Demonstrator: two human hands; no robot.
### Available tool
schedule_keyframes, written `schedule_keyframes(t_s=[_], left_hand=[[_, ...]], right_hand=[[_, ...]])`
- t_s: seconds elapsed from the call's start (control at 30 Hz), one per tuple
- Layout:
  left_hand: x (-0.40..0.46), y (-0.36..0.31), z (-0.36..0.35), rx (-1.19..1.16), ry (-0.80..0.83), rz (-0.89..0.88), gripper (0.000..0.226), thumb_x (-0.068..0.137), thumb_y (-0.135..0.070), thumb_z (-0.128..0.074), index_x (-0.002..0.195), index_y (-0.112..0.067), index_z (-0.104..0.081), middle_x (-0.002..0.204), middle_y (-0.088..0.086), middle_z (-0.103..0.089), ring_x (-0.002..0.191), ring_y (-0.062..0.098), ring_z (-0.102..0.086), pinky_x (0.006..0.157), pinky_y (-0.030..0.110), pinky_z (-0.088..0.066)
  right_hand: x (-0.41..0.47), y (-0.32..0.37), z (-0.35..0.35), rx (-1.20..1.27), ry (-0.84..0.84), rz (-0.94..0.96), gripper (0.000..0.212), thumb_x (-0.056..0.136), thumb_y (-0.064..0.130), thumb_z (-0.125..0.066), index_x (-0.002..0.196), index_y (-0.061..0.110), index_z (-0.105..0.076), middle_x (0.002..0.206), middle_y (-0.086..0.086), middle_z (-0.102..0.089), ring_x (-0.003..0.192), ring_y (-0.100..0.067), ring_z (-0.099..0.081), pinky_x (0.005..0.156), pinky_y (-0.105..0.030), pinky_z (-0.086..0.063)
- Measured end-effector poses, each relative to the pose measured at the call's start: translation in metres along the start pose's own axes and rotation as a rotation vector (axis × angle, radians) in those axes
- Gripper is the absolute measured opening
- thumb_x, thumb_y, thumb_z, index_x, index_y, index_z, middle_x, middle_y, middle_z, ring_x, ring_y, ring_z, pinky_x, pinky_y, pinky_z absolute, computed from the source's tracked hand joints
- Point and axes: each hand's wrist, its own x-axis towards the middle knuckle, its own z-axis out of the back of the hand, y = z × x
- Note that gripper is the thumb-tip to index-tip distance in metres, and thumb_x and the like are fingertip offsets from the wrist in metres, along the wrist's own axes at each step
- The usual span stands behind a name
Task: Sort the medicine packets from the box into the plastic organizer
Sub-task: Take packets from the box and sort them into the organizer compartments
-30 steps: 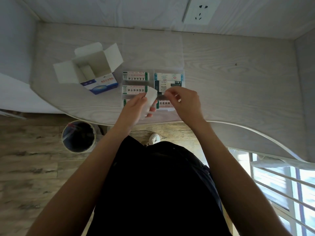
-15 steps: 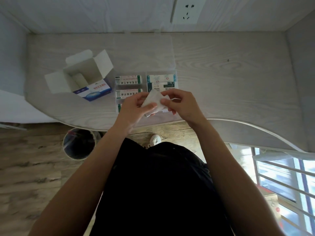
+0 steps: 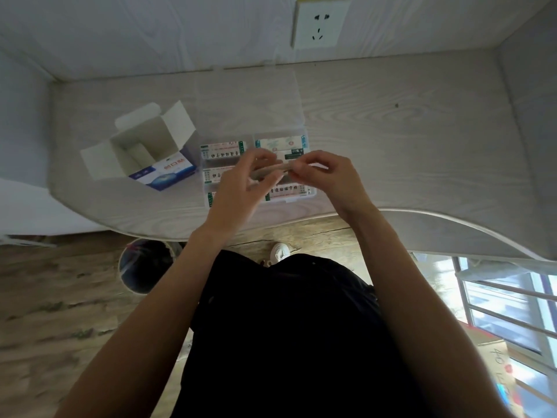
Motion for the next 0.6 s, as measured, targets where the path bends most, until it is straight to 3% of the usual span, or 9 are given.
schedule_keyframes(t_s=[0.1,0.2,0.3,0.37,0.47,0.6], left_hand=[[0.003,0.005,-0.003,0.209,0.011,-0.222,0.019,0.086,-0.016,-0.063,0.104,-0.008,-0.064,0.103,0.002,-0.067,0.088,0.003,-0.063,0.082,0.015,-0.052],[0.006,0.018,-0.009,0.374,0.028,-0.323,0.017,0.082,-0.014,-0.068,0.097,-0.005,-0.068,0.101,0.007,-0.07,0.086,0.008,-0.065,0.081,0.014,-0.051],[0.007,0.029,-0.013,0.532,0.056,-0.341,0.02,0.078,-0.021,-0.071,0.094,-0.01,-0.068,0.101,0.003,-0.07,0.091,0.017,-0.065,0.083,0.031,-0.053],[0.006,0.035,-0.015,0.612,0.039,-0.337,0.025,0.075,-0.023,-0.075,0.096,-0.012,-0.067,0.101,0.003,-0.07,0.092,0.021,-0.065,0.085,0.036,-0.052],[0.005,0.04,-0.016,0.707,-0.015,-0.299,0.036,0.072,-0.034,-0.075,0.101,-0.014,-0.066,0.099,0.003,-0.07,0.09,0.022,-0.061,0.084,0.031,-0.044],[0.004,0.044,-0.013,0.772,-0.06,-0.299,0.032,0.077,-0.038,-0.066,0.101,-0.017,-0.067,0.094,0.0,-0.07,0.086,0.021,-0.058,0.079,0.029,-0.042]], right_hand=[[-0.001,-0.001,0.007,-0.007,-0.052,-0.004,0.006,0.079,0.012,-0.072,0.083,0.008,-0.069,0.082,-0.007,-0.072,0.081,-0.021,-0.071,0.083,-0.029,-0.055],[0.001,-0.01,0.009,-0.131,-0.066,-0.008,0.011,0.076,0.006,-0.074,0.079,0.013,-0.067,0.084,-0.004,-0.07,0.078,-0.016,-0.069,0.074,-0.023,-0.053],[0.009,-0.022,0.012,-0.323,-0.049,0.011,0.02,0.074,0.004,-0.074,0.082,0.02,-0.064,0.098,-0.003,-0.069,0.082,-0.024,-0.068,0.076,-0.035,-0.056],[0.012,-0.028,0.012,-0.461,-0.03,0.062,0.024,0.074,0.006,-0.074,0.087,0.024,-0.064,0.105,-0.001,-0.066,0.088,-0.024,-0.066,0.079,-0.041,-0.056],[0.014,-0.029,0.012,-0.597,-0.037,0.12,0.023,0.076,0.008,-0.072,0.095,0.02,-0.066,0.107,-0.001,-0.063,0.09,-0.019,-0.064,0.078,-0.037,-0.056],[0.014,-0.027,0.009,-0.76,-0.047,0.199,0.018,0.079,0.007,-0.068,0.097,0.014,-0.068,0.101,-0.002,-0.067,0.084,-0.009,-0.057,0.078,-0.024,-0.05]])
